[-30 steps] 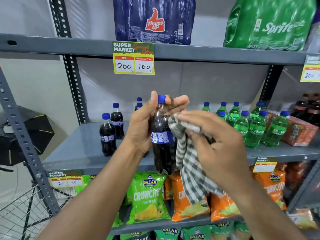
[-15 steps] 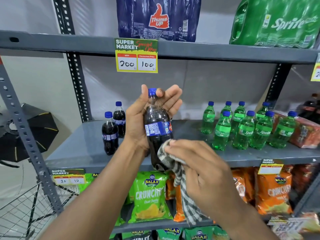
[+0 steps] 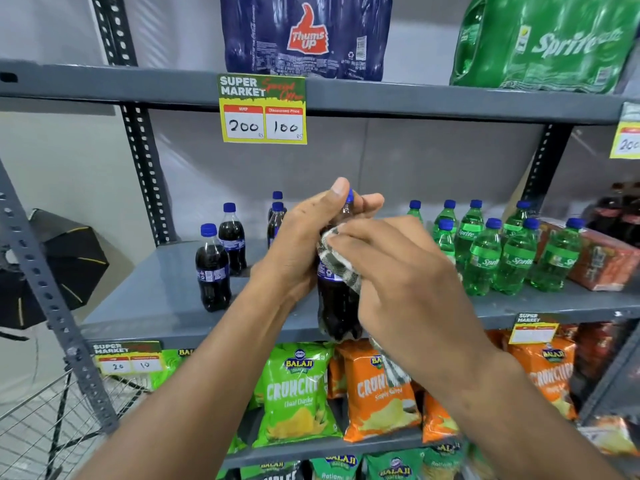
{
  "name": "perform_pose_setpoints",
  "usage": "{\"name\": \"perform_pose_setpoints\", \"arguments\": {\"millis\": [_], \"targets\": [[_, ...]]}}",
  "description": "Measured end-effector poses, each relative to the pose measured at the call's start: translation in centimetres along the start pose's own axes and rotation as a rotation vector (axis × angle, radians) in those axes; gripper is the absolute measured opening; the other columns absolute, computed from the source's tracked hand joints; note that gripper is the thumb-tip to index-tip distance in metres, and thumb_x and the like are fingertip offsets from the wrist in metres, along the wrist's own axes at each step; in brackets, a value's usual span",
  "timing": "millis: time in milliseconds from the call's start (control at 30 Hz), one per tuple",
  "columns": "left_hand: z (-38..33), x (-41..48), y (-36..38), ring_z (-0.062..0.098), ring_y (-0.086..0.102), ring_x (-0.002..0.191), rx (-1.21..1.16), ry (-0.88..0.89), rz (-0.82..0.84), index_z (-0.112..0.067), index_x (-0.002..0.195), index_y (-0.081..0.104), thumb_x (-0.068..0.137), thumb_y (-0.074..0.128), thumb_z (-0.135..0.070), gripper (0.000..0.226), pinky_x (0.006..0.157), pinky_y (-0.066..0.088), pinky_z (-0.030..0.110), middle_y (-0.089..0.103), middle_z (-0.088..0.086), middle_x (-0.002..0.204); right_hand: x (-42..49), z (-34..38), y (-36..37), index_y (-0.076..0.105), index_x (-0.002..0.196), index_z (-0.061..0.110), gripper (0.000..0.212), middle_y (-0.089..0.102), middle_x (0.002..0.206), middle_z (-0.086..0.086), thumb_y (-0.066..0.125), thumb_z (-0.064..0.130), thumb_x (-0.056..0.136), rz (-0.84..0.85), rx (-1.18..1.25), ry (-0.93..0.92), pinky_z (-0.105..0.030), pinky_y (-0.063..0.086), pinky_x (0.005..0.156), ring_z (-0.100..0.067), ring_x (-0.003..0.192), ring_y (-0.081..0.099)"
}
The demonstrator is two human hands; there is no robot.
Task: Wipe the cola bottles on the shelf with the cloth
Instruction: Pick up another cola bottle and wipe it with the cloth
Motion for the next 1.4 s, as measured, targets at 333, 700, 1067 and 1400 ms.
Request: {"name": "perform_pose_setpoints", "arguments": {"millis": [333,700,1067,1400], "targets": [[-2.1,0.8,-2.8,0.032,0.067,0.114,-0.112,0.127,-0.147,-0.008,0.085,0.067,0.098,0.055,-0.040,0.037,0.099,0.054,0.040,0.075,0.020,0.108,-3.8,2.3,3.7,0.070,0.111,0.009,0.048,0.067,0.112,-0.002,0.033,-0.002,0.081,0.335,-0.061,-0.084,-0.039,0.052,0.079,-0.028,0.090,0.055],[-2.3,0.1,-1.9,0.029,0.069,0.112,-0.211,0.170,-0.108,-0.009,0.085,0.065,0.105,0.044,-0.040,0.042,0.100,0.053,0.040,0.077,0.015,0.102,-3.4,-4.6,1.6,0.073,0.118,0.014,0.049,0.069,0.115,0.008,0.064,-0.017,0.081,-0.058,0.340,0.334,-0.019,0.050,0.097,-0.009,0.109,0.064],[-2.1,-0.3,-1.8,0.031,0.066,0.117,-0.182,0.165,-0.058,-0.009,0.085,0.065,0.105,0.041,-0.041,0.044,0.102,0.051,0.041,0.076,0.015,0.103,-4.9,-2.2,3.0,0.075,0.114,0.010,0.050,0.069,0.119,-0.001,0.058,-0.022,0.079,-0.043,0.373,0.147,-0.034,0.051,0.095,-0.022,0.110,0.061],[-1.0,3.1,-2.6,0.022,0.067,0.115,0.382,0.108,-0.034,-0.012,0.091,0.063,0.102,0.040,-0.042,0.040,0.101,0.047,0.045,0.077,0.009,0.113,-4.8,-8.2,-0.4,0.074,0.115,0.013,0.042,0.065,0.116,0.016,0.068,-0.016,0.084,-0.127,0.381,0.364,-0.006,0.042,0.097,0.010,0.112,0.058]]}}
Point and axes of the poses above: each hand's wrist, its own x-axis towards the middle knuckle, its own y-axis out of the palm, z = x × y, the point moved 9 cm from there along x, towards the middle knuckle
